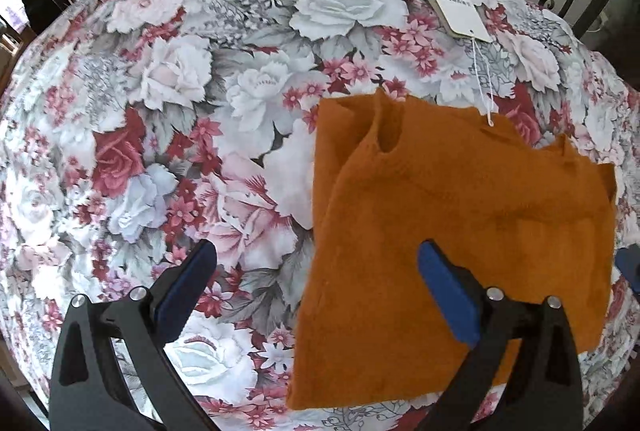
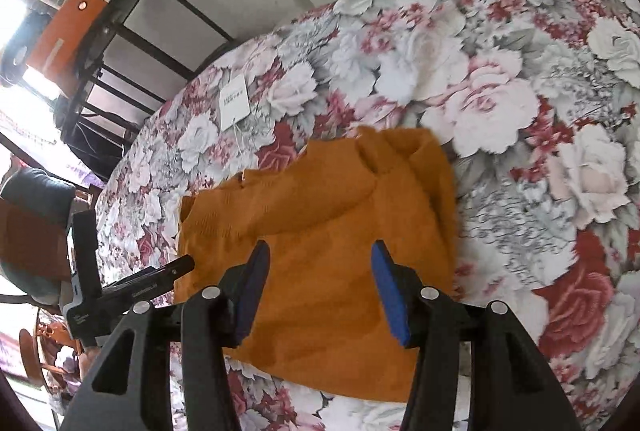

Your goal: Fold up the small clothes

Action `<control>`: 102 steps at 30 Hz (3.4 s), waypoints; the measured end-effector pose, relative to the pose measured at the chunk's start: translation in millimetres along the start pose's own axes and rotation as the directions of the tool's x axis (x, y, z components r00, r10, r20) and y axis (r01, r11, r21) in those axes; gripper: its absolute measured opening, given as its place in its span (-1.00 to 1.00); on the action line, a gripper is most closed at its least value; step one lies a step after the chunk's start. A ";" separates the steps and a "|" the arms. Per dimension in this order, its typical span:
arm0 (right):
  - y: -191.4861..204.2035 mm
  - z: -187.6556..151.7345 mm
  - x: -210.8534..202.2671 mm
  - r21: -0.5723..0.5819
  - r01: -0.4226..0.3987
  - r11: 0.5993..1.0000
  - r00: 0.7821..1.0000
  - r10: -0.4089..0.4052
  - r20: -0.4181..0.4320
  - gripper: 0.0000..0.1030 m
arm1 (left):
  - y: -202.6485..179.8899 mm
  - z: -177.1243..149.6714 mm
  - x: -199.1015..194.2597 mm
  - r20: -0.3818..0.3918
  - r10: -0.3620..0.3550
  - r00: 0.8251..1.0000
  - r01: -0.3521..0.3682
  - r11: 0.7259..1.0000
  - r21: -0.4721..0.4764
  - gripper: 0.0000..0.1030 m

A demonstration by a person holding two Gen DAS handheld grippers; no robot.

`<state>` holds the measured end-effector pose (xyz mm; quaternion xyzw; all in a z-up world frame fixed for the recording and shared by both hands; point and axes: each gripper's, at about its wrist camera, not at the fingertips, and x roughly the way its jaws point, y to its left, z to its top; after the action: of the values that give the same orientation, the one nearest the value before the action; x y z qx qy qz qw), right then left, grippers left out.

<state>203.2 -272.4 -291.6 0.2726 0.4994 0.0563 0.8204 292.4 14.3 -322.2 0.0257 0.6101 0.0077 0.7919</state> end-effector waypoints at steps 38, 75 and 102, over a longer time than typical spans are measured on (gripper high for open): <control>-81.1 2.5 26.4 0.164 -0.072 0.984 0.997 0.071 0.012 -0.24 | -134.6 -27.0 29.2 0.006 -0.012 1.000 0.010 0.966 0.259 0.92; 125.9 8.5 18.9 0.078 -0.183 0.980 0.983 0.182 0.019 -0.71 | -7.3 18.8 -58.3 0.129 -0.084 0.988 0.084 0.996 0.006 0.90; 161.4 -33.4 22.4 -0.170 -0.090 0.981 0.992 0.074 -0.103 -0.57 | 75.4 10.9 -49.4 0.051 -0.038 0.998 0.041 0.997 -0.070 0.91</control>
<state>214.9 -114.8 -239.8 0.2170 0.5196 0.1466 0.8133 291.7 87.1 -267.9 -0.0141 0.5899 0.0129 0.8073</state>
